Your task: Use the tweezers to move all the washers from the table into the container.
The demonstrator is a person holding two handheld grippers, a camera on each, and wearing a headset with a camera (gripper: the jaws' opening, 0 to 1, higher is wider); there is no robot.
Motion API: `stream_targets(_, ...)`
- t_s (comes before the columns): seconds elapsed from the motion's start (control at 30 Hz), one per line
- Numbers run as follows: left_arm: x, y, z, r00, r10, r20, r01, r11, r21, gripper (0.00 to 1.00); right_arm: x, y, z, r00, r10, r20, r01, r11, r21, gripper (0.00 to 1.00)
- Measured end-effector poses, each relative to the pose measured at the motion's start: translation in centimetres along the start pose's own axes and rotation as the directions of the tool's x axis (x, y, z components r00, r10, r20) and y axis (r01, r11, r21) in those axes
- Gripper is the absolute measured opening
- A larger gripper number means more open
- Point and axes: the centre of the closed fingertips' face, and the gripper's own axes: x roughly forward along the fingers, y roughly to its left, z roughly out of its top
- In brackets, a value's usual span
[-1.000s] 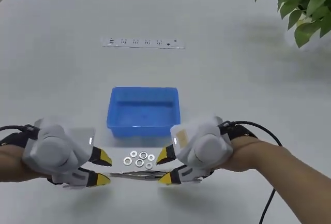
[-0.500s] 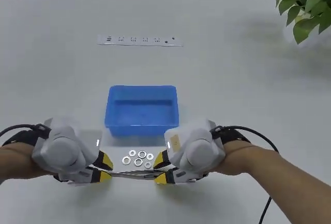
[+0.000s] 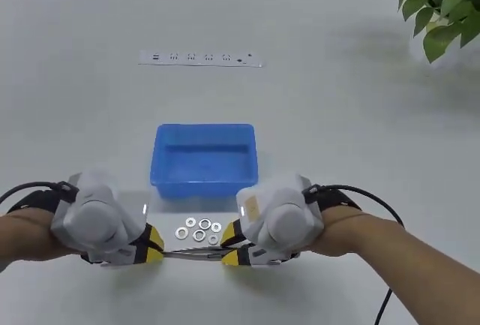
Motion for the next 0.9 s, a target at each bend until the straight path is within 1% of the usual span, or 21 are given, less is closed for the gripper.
stream_targets(0.17, -0.1, -0.1, 0.1, 1.0, 0.0, 0.002, 0.0, 1.0, 0.005, 0.06, 0.0, 0.0, 0.0, 1.0, -0.002, -0.001, 0.002, 1.0, 0.006, 0.12)
stream_targets(0.43, -1.1, -0.1, 0.7, 0.9995, 0.008, 0.029, -0.008, 1.0, 0.001, 0.05, 0.1, -0.1, 0.1, 0.9999, -0.009, -0.006, 0.009, 1.0, 0.006, 0.12)
stream_targets(0.7, -2.1, -0.2, 1.8, 0.9991, 0.014, 0.04, -0.014, 1.0, 0.017, 0.05, -0.1, -0.1, 0.1, 0.9998, -0.019, -0.002, 0.019, 1.0, 0.023, 0.13)
stream_targets(0.9, -3.2, -0.1, 3.0, 0.9987, 0.025, 0.045, -0.027, 0.999, 0.034, 0.05, -0.3, -0.1, 0.3, 0.9996, -0.027, 0.008, 0.027, 0.999, 0.035, 0.13)
